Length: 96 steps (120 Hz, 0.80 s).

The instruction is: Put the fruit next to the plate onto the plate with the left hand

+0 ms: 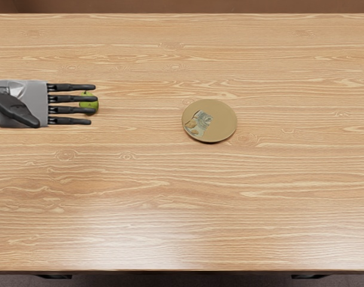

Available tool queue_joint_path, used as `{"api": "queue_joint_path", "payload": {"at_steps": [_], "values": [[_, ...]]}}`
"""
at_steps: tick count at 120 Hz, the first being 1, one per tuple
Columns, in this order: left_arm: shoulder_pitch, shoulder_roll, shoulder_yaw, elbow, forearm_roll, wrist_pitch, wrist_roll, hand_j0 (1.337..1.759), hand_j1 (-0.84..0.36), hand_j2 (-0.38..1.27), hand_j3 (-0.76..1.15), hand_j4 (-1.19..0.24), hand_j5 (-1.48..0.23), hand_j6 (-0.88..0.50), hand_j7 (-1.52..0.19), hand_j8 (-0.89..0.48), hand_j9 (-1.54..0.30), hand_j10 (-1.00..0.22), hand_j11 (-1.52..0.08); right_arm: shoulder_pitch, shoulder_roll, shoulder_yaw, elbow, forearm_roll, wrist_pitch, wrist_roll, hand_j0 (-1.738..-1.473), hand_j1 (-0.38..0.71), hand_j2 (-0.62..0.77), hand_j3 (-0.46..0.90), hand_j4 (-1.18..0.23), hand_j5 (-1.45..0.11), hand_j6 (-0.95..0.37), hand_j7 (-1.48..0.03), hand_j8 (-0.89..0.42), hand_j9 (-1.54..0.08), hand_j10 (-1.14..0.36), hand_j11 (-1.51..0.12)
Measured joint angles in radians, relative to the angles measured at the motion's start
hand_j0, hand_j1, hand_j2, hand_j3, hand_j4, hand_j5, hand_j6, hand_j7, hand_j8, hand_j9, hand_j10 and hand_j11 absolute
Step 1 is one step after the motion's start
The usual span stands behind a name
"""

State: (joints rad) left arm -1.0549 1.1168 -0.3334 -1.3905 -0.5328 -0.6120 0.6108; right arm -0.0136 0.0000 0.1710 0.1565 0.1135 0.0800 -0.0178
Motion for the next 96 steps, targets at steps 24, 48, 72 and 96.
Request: {"api": "queue_joint_path", "payload": {"at_steps": [24, 48, 72, 96], "values": [[-0.043, -0.038, 0.007, -0.001, 0.015, 0.0, 0.0, 1.658, 0.35, 0.0, 0.0, 0.01, 0.0, 0.01, 0.0, 0.01, 0.0, 0.0, 0.0, 0.001, 0.0, -0.006, 0.0, 0.0, 0.0, 0.001, -1.658, -0.31, -0.01, 0.0, -0.03, -0.04, -0.03, -0.04, -0.03, -0.04, -0.03, -0.04], [-0.196, -0.15, 0.006, 0.012, 0.211, 0.0, 0.0, 1.658, 0.35, 0.0, 0.0, 0.0, 0.0, 0.0, 0.0, 0.0, 0.0, 0.0, 0.0, 0.001, 0.0, -0.008, 0.0, -0.001, 0.0, 0.001, -1.658, -0.31, -0.01, 0.0, -0.03, -0.04, -0.03, -0.04, -0.03, -0.04, -0.03, -0.04], [-0.313, -0.203, 0.007, 0.037, 0.613, 0.009, 0.0, 1.658, 0.35, 0.0, 0.0, 0.0, 0.0, 0.0, 0.0, 0.0, 0.0, 0.0, 0.0, 0.001, 0.0, -0.007, 0.0, -0.001, 0.0, 0.0, -1.658, -0.31, -0.01, 0.0, -0.03, -0.04, -0.03, -0.04, -0.03, -0.04, -0.03, -0.04], [-0.332, -0.316, 0.016, 0.072, 0.925, 0.108, 0.0, 1.658, 0.35, 0.0, 0.0, 0.0, 0.0, 0.0, 0.0, 0.0, 0.0, 0.0, 0.0, 0.001, 0.0, -0.007, 0.0, -0.002, 0.0, 0.0, -1.658, -0.31, -0.01, 0.0, -0.03, -0.04, -0.03, -0.04, -0.03, -0.04, -0.03, -0.04]]}}
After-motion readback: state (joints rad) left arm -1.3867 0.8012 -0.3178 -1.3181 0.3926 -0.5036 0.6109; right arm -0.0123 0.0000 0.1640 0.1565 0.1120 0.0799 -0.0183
